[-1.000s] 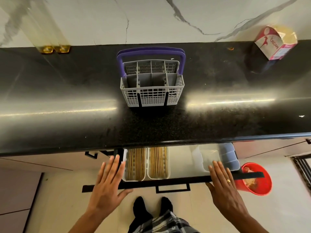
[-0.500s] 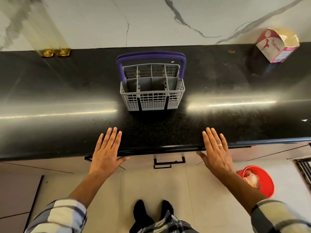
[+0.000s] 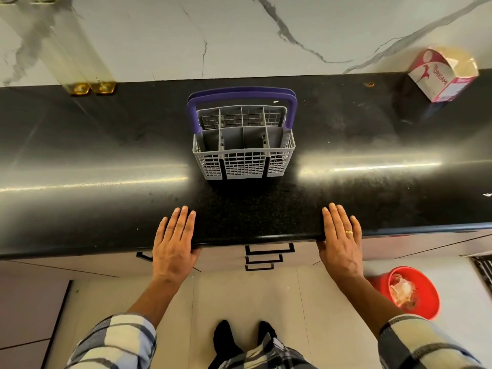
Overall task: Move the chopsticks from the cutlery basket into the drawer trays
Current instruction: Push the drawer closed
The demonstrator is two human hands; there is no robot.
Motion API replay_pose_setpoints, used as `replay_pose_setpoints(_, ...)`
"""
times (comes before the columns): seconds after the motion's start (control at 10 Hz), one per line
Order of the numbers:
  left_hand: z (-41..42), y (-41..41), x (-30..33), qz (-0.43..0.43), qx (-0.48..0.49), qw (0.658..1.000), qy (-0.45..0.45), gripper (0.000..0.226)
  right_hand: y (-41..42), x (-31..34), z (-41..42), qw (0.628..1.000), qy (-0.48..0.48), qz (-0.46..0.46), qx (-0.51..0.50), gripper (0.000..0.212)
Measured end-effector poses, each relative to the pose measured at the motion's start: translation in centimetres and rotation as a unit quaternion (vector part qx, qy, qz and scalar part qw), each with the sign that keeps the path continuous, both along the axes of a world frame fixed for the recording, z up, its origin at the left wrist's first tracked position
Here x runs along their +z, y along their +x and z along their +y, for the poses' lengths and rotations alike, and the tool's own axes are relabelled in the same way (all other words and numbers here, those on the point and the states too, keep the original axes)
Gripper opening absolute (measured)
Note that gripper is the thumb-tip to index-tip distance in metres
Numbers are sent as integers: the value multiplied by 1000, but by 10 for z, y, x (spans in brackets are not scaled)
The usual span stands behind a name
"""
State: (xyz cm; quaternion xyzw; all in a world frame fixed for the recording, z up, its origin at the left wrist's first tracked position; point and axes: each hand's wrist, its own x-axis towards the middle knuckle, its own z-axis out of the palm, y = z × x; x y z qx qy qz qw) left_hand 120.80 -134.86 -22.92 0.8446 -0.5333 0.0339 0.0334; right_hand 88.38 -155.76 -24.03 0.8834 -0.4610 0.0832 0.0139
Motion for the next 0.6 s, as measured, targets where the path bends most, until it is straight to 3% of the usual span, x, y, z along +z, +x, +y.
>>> replay_pose_setpoints(0.4,0,-5,5,9,7,1000,27,104,6,8,1,999,23,36,1,90)
replay_pose_setpoints(0.5,-4,-22,22,30,-29,999,4,100,16,26,21,992,31,57,105,98)
replay_pose_setpoints(0.6,-22,-39,33,57,-43,996,-44,92,38,36,34,990,28,19,138,90)
